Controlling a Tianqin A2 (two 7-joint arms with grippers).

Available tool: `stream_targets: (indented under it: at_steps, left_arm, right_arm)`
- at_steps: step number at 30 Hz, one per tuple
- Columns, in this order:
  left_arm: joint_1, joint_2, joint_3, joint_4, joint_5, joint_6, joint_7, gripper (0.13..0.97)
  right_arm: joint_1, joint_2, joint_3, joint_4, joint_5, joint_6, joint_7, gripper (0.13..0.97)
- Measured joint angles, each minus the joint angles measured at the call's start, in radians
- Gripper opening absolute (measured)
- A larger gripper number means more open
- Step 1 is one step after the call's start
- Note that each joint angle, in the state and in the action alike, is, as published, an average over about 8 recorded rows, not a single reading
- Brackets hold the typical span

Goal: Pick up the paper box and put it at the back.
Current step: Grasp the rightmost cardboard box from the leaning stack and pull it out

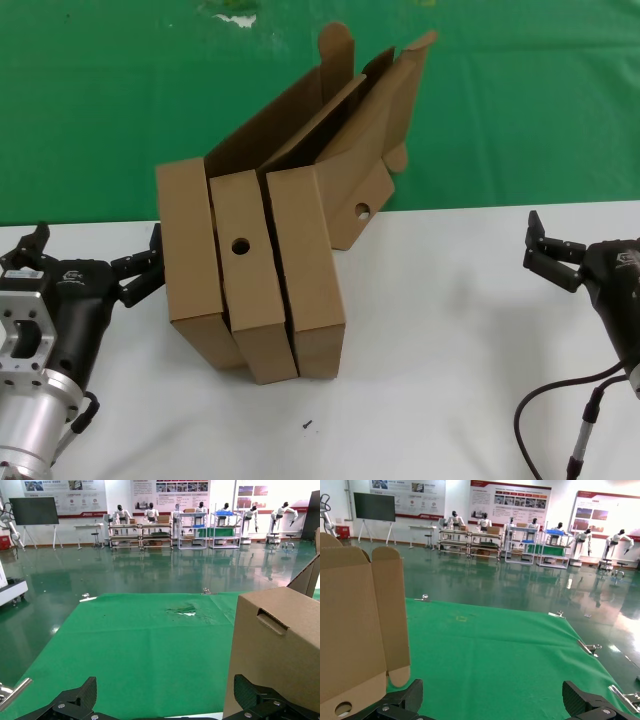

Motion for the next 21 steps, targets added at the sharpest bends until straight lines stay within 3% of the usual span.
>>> stream_targets:
  at_steps: [16, 21]
  left_arm:
    - [-0.002, 0.003, -0.001, 0.003, 0.000, -0.002, 0.000, 0.966]
    - [-0.009, 0.014, -0.010, 0.018, 0.000, -0.022, 0.000, 0.966]
  right_arm:
    - [0.000, 0.000, 0.000, 0.000, 0.000, 0.000, 0.000, 0.966]
    - [0.000, 0.000, 0.000, 0.000, 0.000, 0.000, 0.000, 0.966]
